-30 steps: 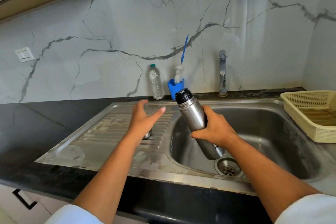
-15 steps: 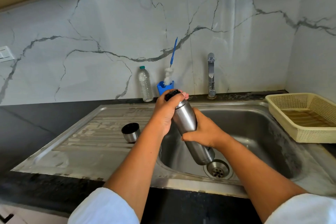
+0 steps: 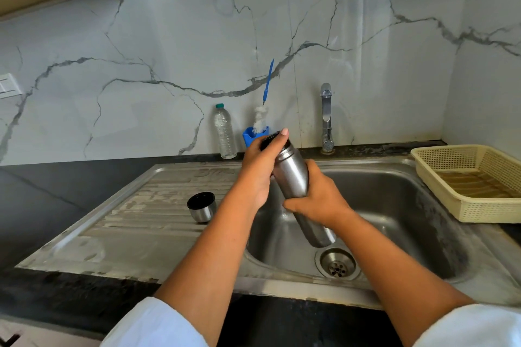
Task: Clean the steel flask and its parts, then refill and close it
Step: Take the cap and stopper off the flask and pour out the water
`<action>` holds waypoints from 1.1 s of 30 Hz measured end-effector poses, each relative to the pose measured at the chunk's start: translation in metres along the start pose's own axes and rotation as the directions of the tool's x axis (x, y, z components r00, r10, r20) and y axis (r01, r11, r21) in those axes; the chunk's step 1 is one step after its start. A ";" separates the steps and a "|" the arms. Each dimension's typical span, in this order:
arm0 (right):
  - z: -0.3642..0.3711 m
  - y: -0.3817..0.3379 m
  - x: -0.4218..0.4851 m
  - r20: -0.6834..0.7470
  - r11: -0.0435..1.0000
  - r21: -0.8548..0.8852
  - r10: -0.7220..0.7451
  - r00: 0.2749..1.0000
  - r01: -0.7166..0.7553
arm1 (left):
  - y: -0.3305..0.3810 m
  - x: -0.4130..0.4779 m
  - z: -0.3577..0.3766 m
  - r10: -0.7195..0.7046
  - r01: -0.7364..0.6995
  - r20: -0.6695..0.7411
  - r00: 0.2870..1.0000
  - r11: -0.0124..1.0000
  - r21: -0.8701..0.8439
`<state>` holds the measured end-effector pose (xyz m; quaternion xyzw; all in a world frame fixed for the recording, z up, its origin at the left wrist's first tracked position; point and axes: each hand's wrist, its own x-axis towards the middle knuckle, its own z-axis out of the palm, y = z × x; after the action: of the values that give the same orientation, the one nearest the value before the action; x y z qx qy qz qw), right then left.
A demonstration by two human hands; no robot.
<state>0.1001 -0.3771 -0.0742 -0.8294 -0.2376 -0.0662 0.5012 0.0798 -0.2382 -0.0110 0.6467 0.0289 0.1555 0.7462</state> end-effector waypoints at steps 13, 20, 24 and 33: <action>0.003 0.013 0.005 0.129 0.999 0.035 0.011 0.992 -0.016 | -0.025 -0.002 -0.027 0.069 -0.068 0.010 0.998 0.996 -0.052; 0.008 0.013 0.006 0.018 0.971 -0.231 -0.053 0.998 0.056 | -0.032 0.004 -0.012 0.014 -0.032 -0.191 0.981 0.995 -0.092; 0.005 0.014 0.005 0.034 0.979 -0.195 -0.048 0.998 0.054 | -0.030 0.001 -0.012 0.016 -0.018 -0.012 1.000 0.990 -0.141; 0.004 0.015 0.004 0.076 0.997 -0.074 -0.019 0.997 0.025 | -0.030 -0.007 -0.016 0.052 -0.060 -0.045 0.998 0.976 -0.210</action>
<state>0.1095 -0.3783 -0.0863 -0.8468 -0.2626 -0.0493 0.4599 0.0747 -0.2280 -0.0443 0.5611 0.0085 0.1912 0.8053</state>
